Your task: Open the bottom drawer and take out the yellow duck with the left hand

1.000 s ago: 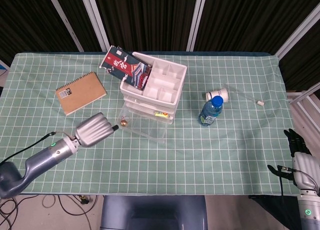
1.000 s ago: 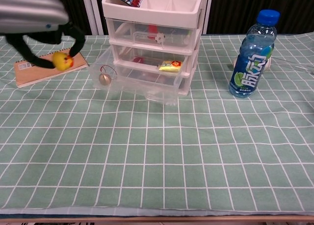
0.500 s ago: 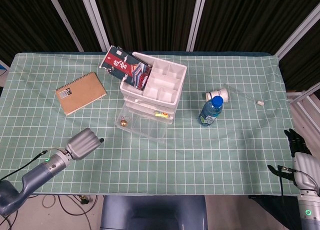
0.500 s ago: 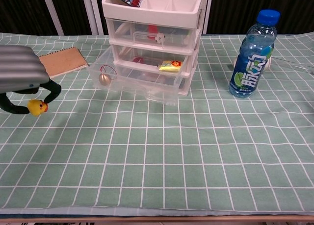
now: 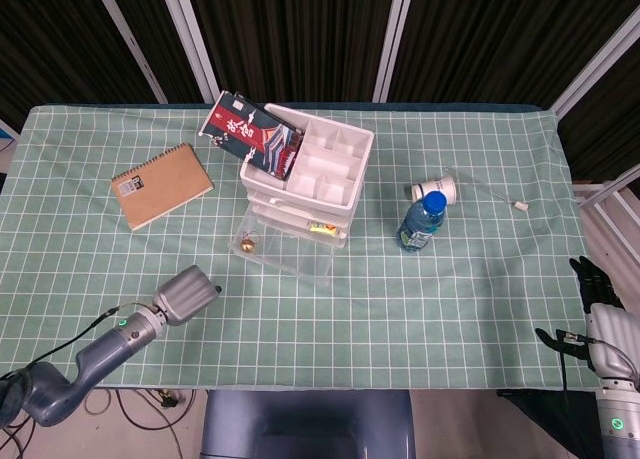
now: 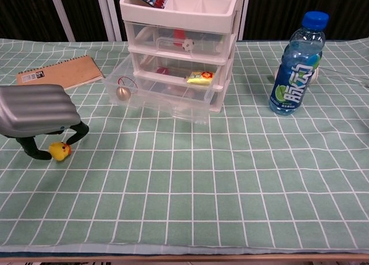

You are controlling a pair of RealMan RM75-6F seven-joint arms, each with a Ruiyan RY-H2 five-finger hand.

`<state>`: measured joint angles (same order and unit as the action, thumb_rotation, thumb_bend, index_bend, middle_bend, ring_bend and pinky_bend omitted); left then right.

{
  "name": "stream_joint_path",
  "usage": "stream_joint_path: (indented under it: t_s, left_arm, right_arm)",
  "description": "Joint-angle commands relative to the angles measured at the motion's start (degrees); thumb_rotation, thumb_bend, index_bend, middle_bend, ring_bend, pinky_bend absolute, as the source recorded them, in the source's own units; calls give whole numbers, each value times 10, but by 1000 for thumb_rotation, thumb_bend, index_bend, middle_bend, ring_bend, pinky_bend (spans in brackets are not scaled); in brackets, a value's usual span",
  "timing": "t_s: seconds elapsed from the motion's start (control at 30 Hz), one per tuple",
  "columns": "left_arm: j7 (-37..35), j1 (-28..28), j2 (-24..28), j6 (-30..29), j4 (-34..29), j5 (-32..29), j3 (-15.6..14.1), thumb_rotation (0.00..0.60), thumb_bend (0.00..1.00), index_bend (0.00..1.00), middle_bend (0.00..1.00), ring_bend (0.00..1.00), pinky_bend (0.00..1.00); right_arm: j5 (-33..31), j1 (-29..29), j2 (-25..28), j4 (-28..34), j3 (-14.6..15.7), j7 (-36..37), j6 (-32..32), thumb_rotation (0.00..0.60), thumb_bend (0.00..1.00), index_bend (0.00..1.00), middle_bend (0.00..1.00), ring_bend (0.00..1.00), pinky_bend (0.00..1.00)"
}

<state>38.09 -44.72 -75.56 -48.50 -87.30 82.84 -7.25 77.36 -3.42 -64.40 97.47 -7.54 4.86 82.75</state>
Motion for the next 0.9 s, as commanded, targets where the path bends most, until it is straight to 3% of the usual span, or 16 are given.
stream_joint_path:
  t_s: [0.03,0.37,0.47,0.57,0.63,0.73,0.83,0.9]
  left_arm:
    - [4,0,-6,4,1,-4,3,600,102,499,1000,1000,1000]
    - [0,12,8,-27,-24,-4,18,600,28,240,999,999,1000]
    - [-5,32,23,-78,-45,3,29,600,33,182,866,888,981]
    - [-30,72,34,-166,-70,27,34,600,45,109,512,570,749]
    - [-61,109,39,-231,-82,47,29,600,46,68,279,330,520]
    - [-93,156,44,-299,-93,56,20,600,44,23,77,117,294]
    - [-118,207,51,-358,-102,52,8,600,34,0,0,8,123]
    - [-132,240,55,-389,-105,41,1,600,27,0,0,0,63]
  right_arm:
    - [0,0,0,0,-1,0,0,600,70,0,0,0,229]
    - [4,0,0,0,1,-1,2,600,70,0,0,0,229]
    - [7,0,1,-1,2,-2,3,600,70,0,0,0,229]
    - [32,-4,-1,-24,7,-28,12,600,71,0,0,0,229]
    - [48,-6,-7,-40,10,-40,19,600,71,0,0,0,229]
    - [57,-7,-12,-51,13,-50,23,600,68,0,0,0,229]
    - [68,-7,-14,-58,15,-57,30,600,69,0,0,0,228]
    - [73,-7,-16,-62,17,-64,33,600,68,0,0,0,228]
